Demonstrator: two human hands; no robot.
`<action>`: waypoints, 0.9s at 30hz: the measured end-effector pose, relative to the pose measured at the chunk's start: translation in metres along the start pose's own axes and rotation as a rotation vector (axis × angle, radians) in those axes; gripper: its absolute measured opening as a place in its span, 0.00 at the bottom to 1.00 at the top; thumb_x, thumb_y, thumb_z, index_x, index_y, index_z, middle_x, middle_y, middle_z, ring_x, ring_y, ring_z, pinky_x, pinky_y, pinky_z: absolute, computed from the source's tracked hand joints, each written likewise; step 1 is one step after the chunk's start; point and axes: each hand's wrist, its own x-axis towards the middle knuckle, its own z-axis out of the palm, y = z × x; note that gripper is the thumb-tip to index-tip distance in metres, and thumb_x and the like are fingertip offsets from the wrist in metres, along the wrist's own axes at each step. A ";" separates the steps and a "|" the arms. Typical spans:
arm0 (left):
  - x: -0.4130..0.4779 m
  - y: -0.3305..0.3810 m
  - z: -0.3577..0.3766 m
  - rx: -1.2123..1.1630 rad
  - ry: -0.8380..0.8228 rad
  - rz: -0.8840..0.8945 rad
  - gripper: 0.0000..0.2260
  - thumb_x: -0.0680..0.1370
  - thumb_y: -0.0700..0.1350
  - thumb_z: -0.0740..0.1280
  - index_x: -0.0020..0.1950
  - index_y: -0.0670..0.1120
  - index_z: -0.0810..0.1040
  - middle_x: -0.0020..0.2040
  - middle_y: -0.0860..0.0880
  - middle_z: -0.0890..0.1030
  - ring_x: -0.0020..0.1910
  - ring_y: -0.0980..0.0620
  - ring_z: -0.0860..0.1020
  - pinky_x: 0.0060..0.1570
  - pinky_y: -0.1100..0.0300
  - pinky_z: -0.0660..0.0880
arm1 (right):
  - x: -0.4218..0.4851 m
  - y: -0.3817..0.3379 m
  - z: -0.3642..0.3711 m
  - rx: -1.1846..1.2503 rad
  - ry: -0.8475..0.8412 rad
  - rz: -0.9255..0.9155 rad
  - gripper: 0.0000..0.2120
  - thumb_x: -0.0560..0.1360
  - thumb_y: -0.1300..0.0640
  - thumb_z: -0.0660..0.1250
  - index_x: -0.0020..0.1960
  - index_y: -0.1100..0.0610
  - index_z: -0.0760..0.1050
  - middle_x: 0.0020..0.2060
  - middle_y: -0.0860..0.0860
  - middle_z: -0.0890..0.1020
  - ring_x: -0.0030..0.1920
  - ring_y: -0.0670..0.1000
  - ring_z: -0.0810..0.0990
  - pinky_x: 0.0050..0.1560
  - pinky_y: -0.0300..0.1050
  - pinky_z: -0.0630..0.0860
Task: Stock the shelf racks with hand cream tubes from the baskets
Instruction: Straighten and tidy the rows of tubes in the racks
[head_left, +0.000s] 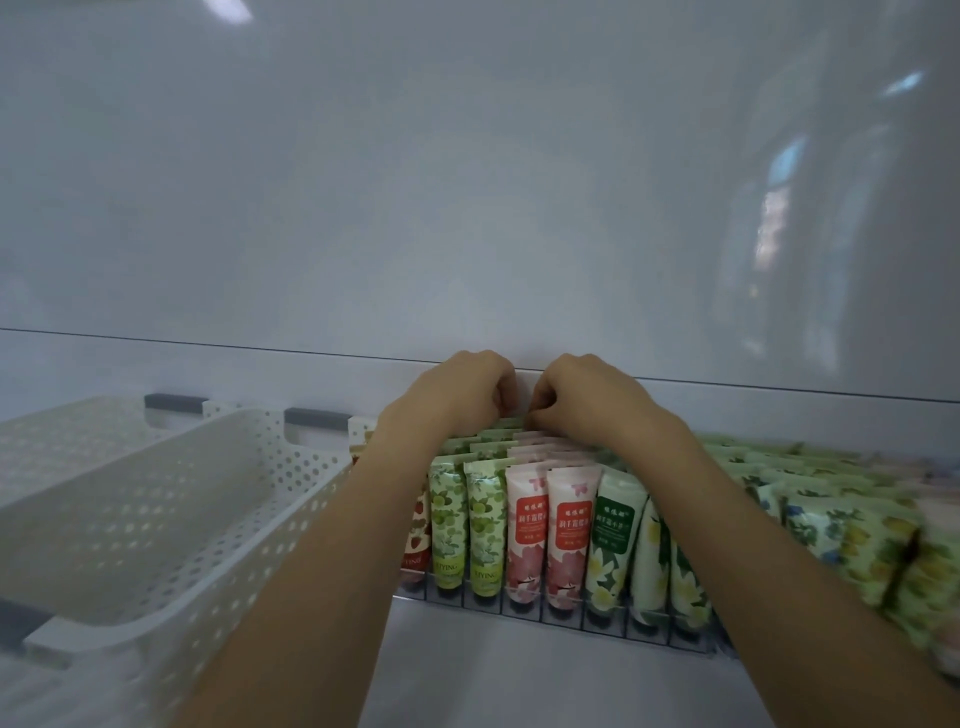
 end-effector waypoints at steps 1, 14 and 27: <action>0.001 -0.001 0.000 -0.010 -0.003 0.005 0.16 0.72 0.34 0.61 0.35 0.56 0.71 0.42 0.53 0.77 0.49 0.49 0.78 0.53 0.51 0.76 | 0.001 0.000 0.001 -0.005 0.008 0.004 0.07 0.74 0.54 0.66 0.48 0.55 0.81 0.44 0.52 0.82 0.44 0.53 0.79 0.38 0.42 0.70; 0.006 0.001 0.004 -0.004 0.003 0.076 0.09 0.75 0.37 0.62 0.48 0.49 0.78 0.51 0.50 0.80 0.50 0.51 0.76 0.51 0.58 0.73 | 0.000 0.009 -0.014 0.066 -0.026 0.046 0.06 0.72 0.57 0.68 0.47 0.53 0.82 0.46 0.51 0.83 0.46 0.51 0.80 0.48 0.47 0.78; 0.004 0.019 0.011 0.003 0.031 0.116 0.09 0.74 0.38 0.62 0.50 0.48 0.78 0.49 0.49 0.81 0.53 0.49 0.77 0.54 0.50 0.75 | -0.006 0.012 -0.021 -0.024 -0.125 0.098 0.09 0.70 0.64 0.67 0.45 0.51 0.80 0.49 0.51 0.81 0.49 0.53 0.79 0.52 0.48 0.77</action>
